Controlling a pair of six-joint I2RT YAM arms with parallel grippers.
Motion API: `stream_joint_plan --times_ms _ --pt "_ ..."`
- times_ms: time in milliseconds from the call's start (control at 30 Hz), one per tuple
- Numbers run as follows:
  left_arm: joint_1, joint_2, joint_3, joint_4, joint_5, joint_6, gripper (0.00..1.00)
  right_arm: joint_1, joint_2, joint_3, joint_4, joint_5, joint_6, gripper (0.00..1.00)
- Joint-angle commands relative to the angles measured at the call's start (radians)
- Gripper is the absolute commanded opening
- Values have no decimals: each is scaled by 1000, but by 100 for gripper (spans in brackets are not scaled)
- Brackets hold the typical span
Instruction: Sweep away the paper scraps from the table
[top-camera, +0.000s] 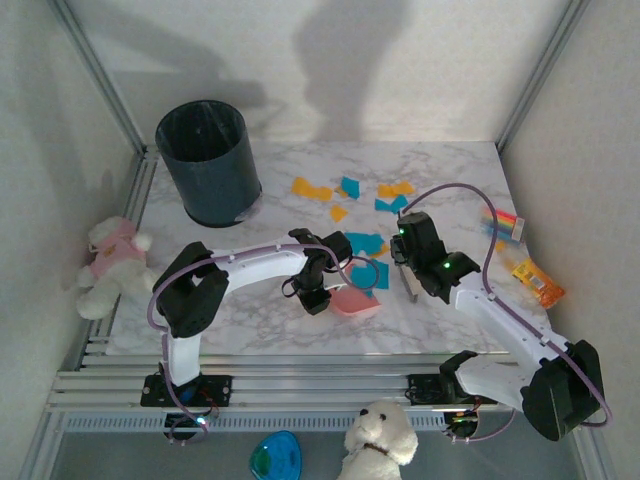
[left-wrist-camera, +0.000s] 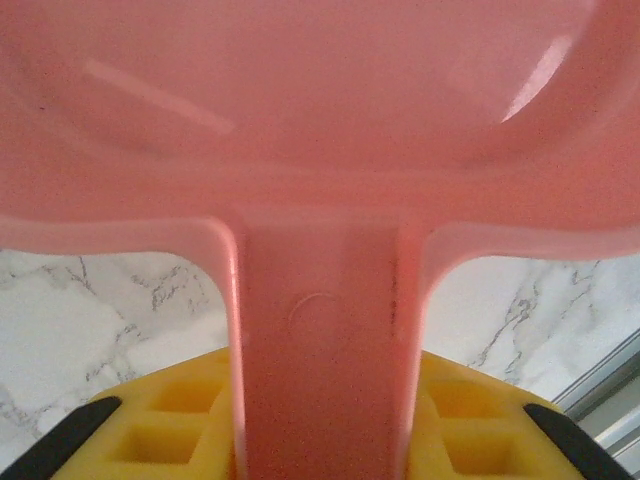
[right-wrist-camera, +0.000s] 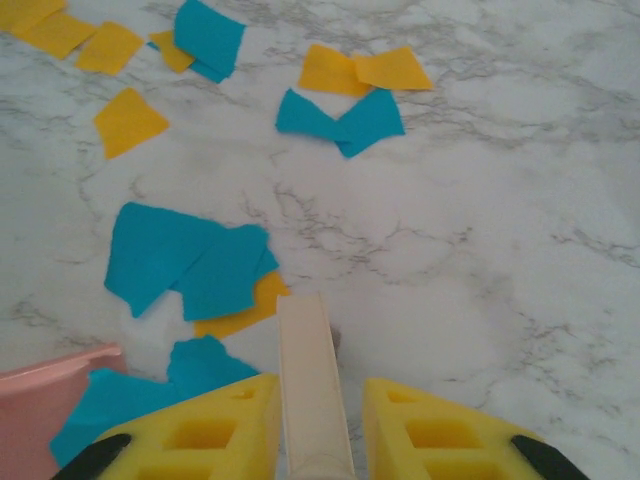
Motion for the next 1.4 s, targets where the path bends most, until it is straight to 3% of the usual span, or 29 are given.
stream_joint_plan --times_ms 0,400,800,1167,1367 --pt "5 17 22 -36 -42 -15 0 9 15 -15 24 -84 -28 0" --pt "13 20 26 -31 -52 -27 0 26 8 -11 10 -252 -93 0" --pt "17 27 27 -31 -65 -35 0 31 -32 5 -2 -340 -111 0" --pt "19 21 19 -29 -66 -38 0 33 -70 -26 70 -164 -34 0" --pt "24 22 19 -26 -65 -43 0 32 -54 -27 61 -157 -31 0"
